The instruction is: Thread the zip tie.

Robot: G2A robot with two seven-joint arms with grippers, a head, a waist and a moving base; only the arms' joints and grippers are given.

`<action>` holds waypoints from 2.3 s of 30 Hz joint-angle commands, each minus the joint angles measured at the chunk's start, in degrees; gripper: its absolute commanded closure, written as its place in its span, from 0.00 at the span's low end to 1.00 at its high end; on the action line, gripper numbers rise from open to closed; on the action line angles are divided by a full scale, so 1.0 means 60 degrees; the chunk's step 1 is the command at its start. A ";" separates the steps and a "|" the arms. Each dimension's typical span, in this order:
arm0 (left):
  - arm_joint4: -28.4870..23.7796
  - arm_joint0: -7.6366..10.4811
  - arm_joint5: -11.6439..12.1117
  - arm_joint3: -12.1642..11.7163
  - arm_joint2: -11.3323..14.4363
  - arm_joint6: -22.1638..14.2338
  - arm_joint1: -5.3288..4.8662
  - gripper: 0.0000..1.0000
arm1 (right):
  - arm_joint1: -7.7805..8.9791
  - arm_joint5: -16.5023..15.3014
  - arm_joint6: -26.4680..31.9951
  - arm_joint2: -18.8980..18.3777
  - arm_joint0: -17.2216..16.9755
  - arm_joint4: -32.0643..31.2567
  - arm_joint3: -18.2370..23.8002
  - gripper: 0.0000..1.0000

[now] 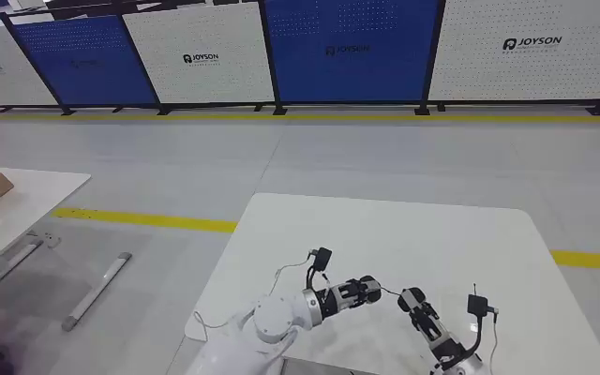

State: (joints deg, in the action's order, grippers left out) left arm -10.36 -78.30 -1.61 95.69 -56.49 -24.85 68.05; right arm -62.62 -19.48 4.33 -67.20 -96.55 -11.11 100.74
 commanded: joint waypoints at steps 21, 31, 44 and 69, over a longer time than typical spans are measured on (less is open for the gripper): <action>0.2051 -0.0538 0.0238 0.0654 0.0263 0.1216 -0.0098 1.00 | -0.0033 0.0000 -0.0172 0.0091 0.0120 0.0043 -0.0210 1.00; 0.2027 -0.0620 0.0280 0.0683 0.0185 0.1229 -0.0127 1.00 | -0.0031 0.0000 -0.0179 0.0040 0.0093 0.0064 -0.0194 1.00; 0.2090 -0.0687 0.0368 0.0680 0.0186 0.1286 -0.0147 0.84 | -0.0042 0.0000 -0.0206 0.0029 0.0081 0.0018 -0.0178 1.00; 0.2262 -0.0167 0.0072 0.0382 0.0668 0.1663 0.0012 0.89 | -0.0092 0.0000 -0.0366 0.0078 0.0076 -0.0102 -0.0218 1.00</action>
State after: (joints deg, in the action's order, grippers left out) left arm 3.17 -79.28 -1.17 98.05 -52.54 -14.92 68.11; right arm -63.16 -19.48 2.11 -66.72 -96.09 -11.75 99.42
